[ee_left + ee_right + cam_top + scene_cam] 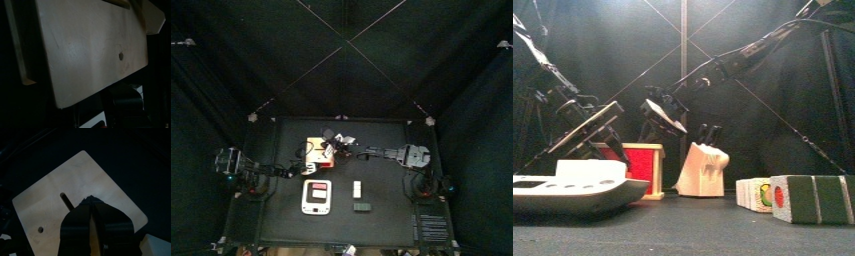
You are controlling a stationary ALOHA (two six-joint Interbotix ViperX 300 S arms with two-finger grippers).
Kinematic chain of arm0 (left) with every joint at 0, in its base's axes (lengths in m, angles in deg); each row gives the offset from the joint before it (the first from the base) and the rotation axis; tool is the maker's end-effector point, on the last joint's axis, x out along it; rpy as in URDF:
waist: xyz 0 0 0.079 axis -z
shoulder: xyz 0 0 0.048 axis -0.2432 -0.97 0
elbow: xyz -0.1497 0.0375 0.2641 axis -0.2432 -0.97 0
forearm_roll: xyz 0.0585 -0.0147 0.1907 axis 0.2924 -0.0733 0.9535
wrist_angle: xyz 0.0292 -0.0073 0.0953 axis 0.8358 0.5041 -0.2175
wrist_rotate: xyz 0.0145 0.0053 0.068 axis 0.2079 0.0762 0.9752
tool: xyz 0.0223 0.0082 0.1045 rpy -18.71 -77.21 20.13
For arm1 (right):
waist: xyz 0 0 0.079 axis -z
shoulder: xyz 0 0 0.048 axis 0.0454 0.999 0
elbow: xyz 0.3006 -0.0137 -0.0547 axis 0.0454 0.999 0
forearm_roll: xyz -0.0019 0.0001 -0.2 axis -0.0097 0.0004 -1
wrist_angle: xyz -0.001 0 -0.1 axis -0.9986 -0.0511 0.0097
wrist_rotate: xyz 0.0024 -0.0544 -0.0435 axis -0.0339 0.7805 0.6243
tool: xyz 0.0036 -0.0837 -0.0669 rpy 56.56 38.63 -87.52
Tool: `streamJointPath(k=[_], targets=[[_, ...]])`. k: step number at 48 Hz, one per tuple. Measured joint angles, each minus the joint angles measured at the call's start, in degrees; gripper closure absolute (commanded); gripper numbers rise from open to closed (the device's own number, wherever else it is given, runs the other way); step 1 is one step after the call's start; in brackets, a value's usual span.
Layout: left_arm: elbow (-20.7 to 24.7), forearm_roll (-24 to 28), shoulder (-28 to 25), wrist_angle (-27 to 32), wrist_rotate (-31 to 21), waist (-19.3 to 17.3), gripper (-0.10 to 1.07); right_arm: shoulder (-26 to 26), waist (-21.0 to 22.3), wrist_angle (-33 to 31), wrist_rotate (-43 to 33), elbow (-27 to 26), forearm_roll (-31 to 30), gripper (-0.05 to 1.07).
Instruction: Open drawer
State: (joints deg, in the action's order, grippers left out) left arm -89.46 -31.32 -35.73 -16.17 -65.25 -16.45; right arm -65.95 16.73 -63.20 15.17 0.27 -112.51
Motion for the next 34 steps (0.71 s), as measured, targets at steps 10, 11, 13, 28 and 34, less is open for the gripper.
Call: streamJointPath(k=[10,11,13,28,34], targets=[[-1.05,0.00,1.23,0.35,0.09,-0.62,0.51,0.00,0.00,-0.09,-0.18,0.00,0.18,0.65],[-1.14,0.00,1.41,0.35,0.09,-0.62,0.51,0.09,0.00,0.00,-0.18,0.00,0.18,0.64],[-1.23,0.00,1.58,0.35,0.18,-0.62,0.51,0.00,0.00,-0.09,0.00,0.00,0.18,0.64],[-1.23,-1.49,2.11,1.85,0.18,1.41,0.52,0.18,-0.09,-0.09,0.00,0.00,0.26,0.64],[-1.41,-3.69,2.37,2.02,0.26,3.34,0.52,0.18,0.00,-0.09,0.00,0.00,0.26,0.64]])
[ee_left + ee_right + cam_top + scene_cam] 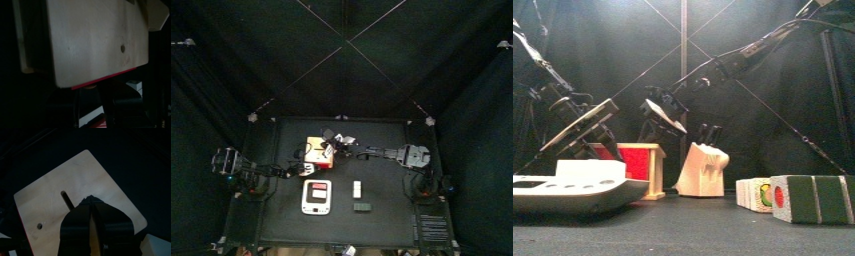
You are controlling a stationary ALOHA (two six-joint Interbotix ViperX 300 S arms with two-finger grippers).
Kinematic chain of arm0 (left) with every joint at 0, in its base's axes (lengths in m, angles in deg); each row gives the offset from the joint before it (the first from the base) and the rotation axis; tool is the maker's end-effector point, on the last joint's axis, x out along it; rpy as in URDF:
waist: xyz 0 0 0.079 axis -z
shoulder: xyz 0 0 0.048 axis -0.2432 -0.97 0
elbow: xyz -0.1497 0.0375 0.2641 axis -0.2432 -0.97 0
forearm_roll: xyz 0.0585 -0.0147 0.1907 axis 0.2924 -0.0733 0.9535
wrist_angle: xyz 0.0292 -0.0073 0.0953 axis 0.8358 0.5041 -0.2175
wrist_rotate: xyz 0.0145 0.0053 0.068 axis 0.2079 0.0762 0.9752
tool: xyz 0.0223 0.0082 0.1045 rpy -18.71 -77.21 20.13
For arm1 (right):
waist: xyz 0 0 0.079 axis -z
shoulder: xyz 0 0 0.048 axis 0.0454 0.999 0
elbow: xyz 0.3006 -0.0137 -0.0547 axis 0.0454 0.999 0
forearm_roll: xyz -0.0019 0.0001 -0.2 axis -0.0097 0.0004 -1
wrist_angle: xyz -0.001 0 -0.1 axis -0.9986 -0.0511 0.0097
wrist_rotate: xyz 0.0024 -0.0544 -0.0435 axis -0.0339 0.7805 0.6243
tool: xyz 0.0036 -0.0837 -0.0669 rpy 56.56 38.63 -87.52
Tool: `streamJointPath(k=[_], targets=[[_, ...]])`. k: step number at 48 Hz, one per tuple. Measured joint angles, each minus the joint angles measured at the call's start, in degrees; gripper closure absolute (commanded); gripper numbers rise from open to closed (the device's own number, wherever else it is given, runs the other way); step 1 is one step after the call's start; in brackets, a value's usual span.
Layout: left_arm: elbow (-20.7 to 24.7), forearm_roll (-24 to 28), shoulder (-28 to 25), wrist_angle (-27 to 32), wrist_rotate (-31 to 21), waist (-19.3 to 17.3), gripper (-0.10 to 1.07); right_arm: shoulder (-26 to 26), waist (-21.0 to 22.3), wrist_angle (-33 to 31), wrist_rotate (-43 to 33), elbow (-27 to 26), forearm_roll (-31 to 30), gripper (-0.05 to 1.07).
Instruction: Open drawer
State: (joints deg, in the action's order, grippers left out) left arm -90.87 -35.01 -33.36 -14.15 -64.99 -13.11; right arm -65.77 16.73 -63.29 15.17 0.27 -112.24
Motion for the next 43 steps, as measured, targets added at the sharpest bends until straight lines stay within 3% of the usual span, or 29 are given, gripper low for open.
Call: streamJointPath(k=[21,43], targets=[[-0.18,-6.24,0.88,0.00,0.00,7.56,0.52,0.18,-0.09,-0.35,0.00,-0.26,0.00,0.65],[-0.62,-10.37,2.46,-0.35,0.09,13.01,0.52,0.18,-0.09,-0.44,0.00,-0.26,0.00,0.64]])
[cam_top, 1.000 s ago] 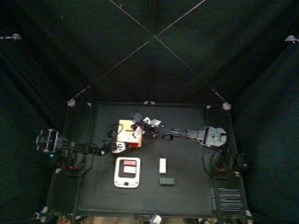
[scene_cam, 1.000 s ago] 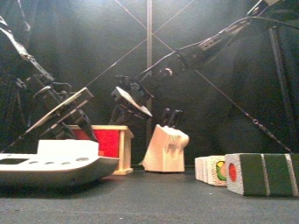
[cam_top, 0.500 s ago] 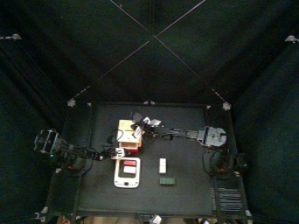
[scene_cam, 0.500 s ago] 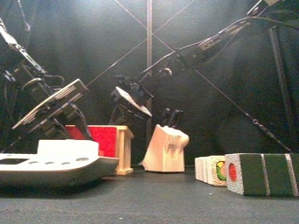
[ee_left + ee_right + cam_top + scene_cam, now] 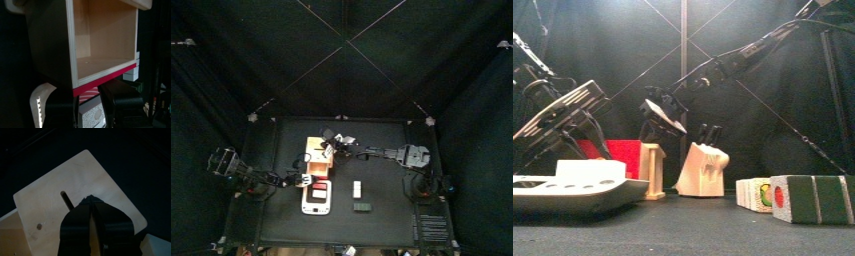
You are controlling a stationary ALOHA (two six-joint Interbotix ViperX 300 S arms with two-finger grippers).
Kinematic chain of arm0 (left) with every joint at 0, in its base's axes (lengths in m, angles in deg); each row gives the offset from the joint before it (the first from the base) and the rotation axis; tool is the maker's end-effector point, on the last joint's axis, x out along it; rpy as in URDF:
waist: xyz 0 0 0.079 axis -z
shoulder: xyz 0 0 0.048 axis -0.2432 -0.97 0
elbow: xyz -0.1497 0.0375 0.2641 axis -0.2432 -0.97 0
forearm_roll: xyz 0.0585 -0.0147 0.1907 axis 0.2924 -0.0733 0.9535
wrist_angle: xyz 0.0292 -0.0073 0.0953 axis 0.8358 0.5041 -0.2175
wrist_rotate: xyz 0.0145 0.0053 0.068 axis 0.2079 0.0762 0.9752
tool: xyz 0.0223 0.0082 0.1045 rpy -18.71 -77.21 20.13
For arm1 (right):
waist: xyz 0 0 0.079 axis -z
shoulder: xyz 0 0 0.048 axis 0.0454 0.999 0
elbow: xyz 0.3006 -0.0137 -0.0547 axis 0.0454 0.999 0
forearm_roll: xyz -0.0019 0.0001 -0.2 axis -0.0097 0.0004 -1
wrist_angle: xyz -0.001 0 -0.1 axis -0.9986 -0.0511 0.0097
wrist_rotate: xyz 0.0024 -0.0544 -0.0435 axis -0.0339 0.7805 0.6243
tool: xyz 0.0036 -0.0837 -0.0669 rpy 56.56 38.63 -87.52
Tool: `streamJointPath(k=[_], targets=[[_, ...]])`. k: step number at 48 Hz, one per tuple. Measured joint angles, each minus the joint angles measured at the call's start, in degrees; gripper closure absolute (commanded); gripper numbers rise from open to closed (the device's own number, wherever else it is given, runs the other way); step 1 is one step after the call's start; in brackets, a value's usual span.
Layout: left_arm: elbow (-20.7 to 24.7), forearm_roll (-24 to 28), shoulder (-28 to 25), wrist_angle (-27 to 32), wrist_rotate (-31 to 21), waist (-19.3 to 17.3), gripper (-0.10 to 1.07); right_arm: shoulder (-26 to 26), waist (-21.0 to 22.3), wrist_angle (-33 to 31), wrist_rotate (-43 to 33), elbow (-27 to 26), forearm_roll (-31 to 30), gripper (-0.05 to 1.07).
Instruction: Open drawer
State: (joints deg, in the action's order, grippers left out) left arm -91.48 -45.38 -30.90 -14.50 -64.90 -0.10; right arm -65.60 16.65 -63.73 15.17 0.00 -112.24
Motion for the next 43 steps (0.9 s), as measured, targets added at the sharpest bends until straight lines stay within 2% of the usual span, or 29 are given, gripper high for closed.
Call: streamJointPath(k=[21,43], targets=[[0.35,-4.04,0.09,-0.18,0.00,3.60,0.52,0.00,-0.09,-0.26,0.00,0.00,0.00,0.64],[0.88,-5.10,0.18,-1.23,0.00,4.92,0.51,0.00,-0.09,-0.44,-0.18,-0.18,0.00,0.64]])
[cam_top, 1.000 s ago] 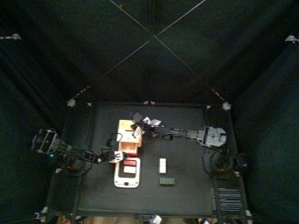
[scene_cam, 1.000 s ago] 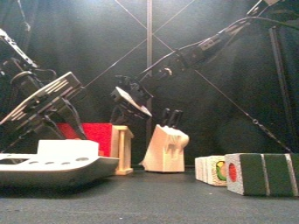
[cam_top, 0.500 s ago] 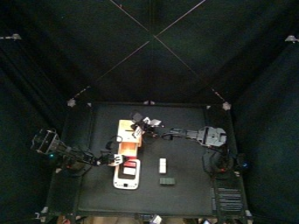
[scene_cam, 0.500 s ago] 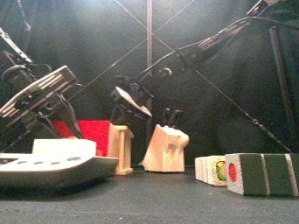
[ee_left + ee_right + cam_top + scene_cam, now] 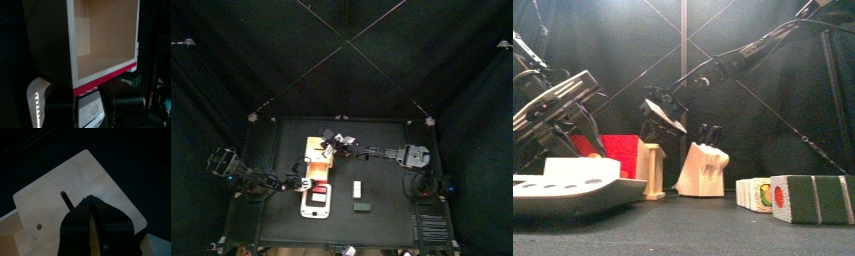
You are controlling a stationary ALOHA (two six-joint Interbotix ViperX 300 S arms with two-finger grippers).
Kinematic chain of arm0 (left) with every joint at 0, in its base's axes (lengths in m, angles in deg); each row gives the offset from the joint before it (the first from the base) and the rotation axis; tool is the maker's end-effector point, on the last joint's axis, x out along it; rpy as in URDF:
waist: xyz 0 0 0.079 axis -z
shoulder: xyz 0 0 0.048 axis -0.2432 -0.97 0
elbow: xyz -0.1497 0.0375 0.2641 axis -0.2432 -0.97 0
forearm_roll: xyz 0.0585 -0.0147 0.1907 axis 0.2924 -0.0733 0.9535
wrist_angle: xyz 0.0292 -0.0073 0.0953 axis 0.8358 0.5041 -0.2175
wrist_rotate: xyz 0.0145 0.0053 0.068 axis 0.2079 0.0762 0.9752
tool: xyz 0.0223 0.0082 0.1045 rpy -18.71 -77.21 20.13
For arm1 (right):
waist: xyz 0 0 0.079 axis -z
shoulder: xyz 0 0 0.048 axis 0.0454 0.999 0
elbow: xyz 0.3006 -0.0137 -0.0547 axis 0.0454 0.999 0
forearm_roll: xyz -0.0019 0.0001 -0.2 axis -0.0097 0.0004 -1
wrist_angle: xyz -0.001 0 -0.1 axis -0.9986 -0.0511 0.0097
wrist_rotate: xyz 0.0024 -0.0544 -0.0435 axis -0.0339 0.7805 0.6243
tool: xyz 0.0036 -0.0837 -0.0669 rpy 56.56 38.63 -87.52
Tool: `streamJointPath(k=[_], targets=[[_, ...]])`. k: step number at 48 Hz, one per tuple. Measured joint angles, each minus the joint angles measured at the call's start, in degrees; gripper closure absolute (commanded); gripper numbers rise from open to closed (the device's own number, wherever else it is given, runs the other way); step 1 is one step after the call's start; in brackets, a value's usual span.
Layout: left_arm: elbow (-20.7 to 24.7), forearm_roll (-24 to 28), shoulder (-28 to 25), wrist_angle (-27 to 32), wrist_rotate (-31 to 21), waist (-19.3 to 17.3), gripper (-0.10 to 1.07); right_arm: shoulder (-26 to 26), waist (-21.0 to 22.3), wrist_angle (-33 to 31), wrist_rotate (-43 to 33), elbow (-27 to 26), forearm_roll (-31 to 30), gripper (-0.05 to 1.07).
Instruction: Open drawer
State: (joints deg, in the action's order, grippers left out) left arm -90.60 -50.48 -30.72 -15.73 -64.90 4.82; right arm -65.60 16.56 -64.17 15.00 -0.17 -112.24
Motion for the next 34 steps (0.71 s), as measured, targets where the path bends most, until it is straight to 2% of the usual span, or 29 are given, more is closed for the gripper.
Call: streamJointPath(k=[8,26,34], targets=[[-0.09,0.09,0.00,-0.53,0.00,0.18,0.45,0.00,0.00,0.00,0.00,0.00,0.09,0.64],[-0.09,0.62,0.44,-1.49,-0.26,0.62,0.13,0.00,0.00,0.00,0.18,-0.09,0.09,0.64],[-0.09,1.49,1.76,-2.46,-0.18,0.97,0.10,0.09,0.00,0.00,0.00,-0.09,0.09,0.64]])
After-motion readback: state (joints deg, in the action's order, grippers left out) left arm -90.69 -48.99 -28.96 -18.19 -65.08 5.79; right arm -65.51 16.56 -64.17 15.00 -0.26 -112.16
